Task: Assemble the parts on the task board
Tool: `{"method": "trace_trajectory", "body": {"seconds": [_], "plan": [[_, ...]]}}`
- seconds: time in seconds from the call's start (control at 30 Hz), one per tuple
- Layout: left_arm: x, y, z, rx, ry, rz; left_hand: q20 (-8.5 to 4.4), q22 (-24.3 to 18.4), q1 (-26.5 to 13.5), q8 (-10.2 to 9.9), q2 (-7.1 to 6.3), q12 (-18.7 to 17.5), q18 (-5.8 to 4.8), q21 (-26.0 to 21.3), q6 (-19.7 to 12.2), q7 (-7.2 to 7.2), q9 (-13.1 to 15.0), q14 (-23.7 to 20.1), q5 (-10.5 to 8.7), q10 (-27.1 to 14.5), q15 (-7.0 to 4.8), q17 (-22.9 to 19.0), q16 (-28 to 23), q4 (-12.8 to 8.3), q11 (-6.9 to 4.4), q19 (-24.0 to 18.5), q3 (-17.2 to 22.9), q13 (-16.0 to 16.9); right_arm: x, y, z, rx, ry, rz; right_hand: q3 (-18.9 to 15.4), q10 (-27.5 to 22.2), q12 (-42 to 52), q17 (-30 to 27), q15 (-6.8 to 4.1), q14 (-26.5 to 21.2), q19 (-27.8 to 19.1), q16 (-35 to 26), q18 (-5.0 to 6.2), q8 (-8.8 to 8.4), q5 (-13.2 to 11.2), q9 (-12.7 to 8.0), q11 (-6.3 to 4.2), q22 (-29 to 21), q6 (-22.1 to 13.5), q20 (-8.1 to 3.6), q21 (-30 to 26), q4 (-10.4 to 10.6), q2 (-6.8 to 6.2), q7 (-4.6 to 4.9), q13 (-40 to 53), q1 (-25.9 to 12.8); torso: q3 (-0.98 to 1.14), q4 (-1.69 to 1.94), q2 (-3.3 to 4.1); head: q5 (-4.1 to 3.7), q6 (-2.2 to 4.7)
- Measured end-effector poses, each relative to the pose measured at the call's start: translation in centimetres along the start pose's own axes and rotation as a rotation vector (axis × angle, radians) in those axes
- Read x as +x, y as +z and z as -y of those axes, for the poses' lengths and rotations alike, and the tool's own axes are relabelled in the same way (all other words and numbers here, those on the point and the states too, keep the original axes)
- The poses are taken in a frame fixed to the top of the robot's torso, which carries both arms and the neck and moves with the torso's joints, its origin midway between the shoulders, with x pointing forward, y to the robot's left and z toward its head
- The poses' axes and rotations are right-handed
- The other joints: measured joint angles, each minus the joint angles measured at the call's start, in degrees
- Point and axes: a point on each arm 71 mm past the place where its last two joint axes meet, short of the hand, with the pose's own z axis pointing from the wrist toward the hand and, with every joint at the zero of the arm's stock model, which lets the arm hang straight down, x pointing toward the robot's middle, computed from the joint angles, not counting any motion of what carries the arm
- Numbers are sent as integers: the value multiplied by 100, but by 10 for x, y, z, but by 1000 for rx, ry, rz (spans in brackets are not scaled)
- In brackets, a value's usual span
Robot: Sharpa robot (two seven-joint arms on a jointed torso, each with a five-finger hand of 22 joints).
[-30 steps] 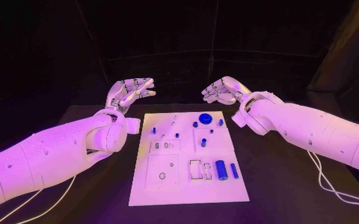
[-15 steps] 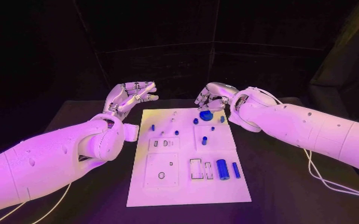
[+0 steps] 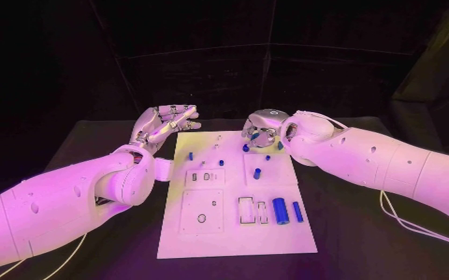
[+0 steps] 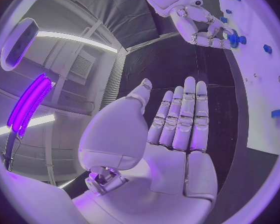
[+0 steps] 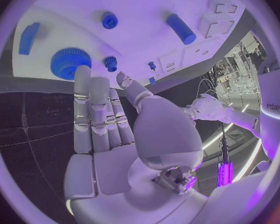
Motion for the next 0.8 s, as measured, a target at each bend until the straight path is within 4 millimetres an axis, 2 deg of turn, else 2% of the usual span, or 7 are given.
{"method": "trace_trajectory", "body": {"seconds": [0.3, 0.47, 0.63, 0.73, 0.8], "plan": [[-1, 0, 0, -2, 1, 0, 0, 0, 0, 0, 0, 0, -1, 0, 8, 8, 0, 0, 0, 0, 0, 4, 0, 0, 0, 0, 0, -5, 3, 3, -1, 14, -38, -35, -7, -40, 27, 695, 0, 0, -9, 695, 0, 0, 0, 0, -1, 507, -20, 31, 491, 7, 0, 20, 0, 0, 12, 8, 59, 3, -16], [-2, 0, 0, -2, 2, 1, 0, -1, 0, 0, 0, 0, -1, 0, 8, 8, 1, 0, 0, 0, 0, 3, 0, 0, 0, 0, 0, -5, 5, 7, -3, 14, -47, -47, 18, -40, 26, 903, 0, 0, 12, 902, -1, 0, 0, -1, -1, 714, -20, 27, 671, 32, 0, 20, -1, 0, 16, 10, 73, 13, -16], [-2, 0, 0, -2, 3, 1, -4, -1, 0, 0, 0, 0, -1, 0, 8, 8, 1, 0, 0, 0, 0, 4, 0, 0, 0, 4, 0, -4, 6, 10, -4, 15, -53, -58, 80, -40, 50, 1110, 0, -1, 67, 1108, 1, 0, 0, 6, -1, 951, -20, 40, 870, 47, 38, 20, 5, 38, 16, 16, 75, 17, -45], [-2, 0, 0, -2, 3, 1, -19, -1, 0, 0, 0, 0, -2, 21, 8, 7, 1, 0, 0, 0, 0, 11, 0, 0, 0, 19, 0, -4, 6, 11, -5, 15, -55, -61, 130, -24, 83, 1294, 0, -1, 125, 1277, 0, 0, 0, 6, -7, 1166, 9, 41, 1040, 61, 40, 50, 5, 40, 16, 19, 80, 23, -52], [-2, 0, 0, -2, 3, 2, -19, -1, 0, 0, 0, 0, -2, 21, 7, 8, 1, 0, 0, 0, 0, 11, 0, 0, 0, 19, 0, -4, 7, 12, -6, 14, -56, -64, 166, 34, 83, 1403, 0, -1, 176, 1378, 0, 0, -1, 6, -10, 1301, 33, 51, 1147, 62, 62, 28, 5, 61, 16, 19, 81, 30, -61]]}}
